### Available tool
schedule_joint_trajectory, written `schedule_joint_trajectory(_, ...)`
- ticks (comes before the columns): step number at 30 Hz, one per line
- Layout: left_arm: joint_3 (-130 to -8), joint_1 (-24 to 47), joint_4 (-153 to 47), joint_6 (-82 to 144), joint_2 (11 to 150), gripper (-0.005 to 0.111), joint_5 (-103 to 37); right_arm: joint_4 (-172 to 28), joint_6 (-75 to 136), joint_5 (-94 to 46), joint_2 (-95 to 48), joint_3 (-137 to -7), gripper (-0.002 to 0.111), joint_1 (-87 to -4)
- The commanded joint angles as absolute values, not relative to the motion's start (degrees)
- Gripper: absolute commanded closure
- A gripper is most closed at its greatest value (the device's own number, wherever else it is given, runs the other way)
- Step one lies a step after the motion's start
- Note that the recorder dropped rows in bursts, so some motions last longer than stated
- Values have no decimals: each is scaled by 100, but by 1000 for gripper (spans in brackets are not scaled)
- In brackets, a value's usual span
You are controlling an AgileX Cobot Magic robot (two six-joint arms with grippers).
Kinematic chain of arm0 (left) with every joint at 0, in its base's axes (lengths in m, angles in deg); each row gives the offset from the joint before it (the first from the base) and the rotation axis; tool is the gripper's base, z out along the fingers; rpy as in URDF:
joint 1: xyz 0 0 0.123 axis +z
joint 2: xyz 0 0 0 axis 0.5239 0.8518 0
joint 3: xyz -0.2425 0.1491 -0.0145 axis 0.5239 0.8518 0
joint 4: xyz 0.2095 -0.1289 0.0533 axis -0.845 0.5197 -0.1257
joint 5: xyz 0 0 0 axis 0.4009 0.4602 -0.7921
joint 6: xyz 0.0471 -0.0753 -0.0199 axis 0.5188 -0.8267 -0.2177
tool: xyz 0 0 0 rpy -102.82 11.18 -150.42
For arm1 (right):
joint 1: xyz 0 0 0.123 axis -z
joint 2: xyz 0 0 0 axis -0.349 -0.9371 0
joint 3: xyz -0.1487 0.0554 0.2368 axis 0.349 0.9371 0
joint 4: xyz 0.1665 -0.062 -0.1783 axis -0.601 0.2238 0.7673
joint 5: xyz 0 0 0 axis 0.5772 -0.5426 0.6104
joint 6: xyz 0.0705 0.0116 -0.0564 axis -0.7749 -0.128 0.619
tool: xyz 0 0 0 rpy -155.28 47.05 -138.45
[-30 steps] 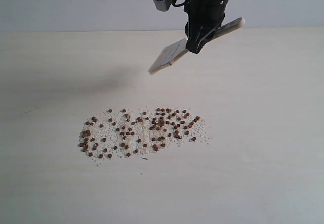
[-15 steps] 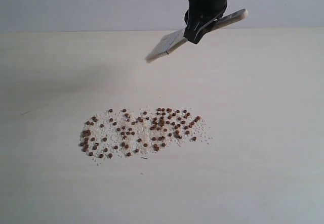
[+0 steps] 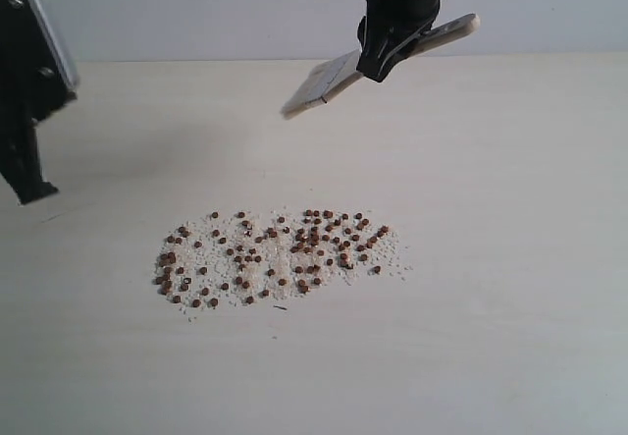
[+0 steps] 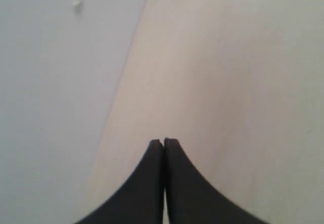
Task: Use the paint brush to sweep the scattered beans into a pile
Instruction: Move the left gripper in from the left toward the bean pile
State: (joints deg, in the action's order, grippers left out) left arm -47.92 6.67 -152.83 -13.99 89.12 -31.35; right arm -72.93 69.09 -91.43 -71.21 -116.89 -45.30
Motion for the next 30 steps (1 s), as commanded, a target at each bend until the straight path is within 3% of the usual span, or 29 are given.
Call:
schedule_joint_trajectory(1,-4868,-41,-14905,-1672,9423,107,-3279,-7332,6950,-9012,-7043,-11709,108,-4540)
schedule_joint_trajectory(7,-5173,-237,-14548,-1683,10087,104,-3502,-7358,6798,-9215,-7043,-11709,108,-4540)
schedule_joint_trajectory(11,-5549,-237,-13987,-1683,10242,85,-3848,-7348,6703,-9397,-7043,-11709,108,-4540)
schedule_joint_trajectory(14,-5804,-237,-13927,-1653,10352,63,-4497,-7348,6563,-9410,-7043,-11709,108,-4540)
schedule_joint_trajectory(16,-5881,-237,-13917,-1568,10429,57,-4695,-7360,6490,-9418,-7043,-11709,108,-4540)
schedule_joint_trajectory(23,-5909,-237,-13562,-762,10669,57,-4531,-7349,6280,-9418,-7043,-11709,108,-4540)
schedule_joint_trajectory(30,-5951,-251,-13510,-828,11004,57,-5322,-7315,6280,-9396,-7043,-11709,108,-4540)
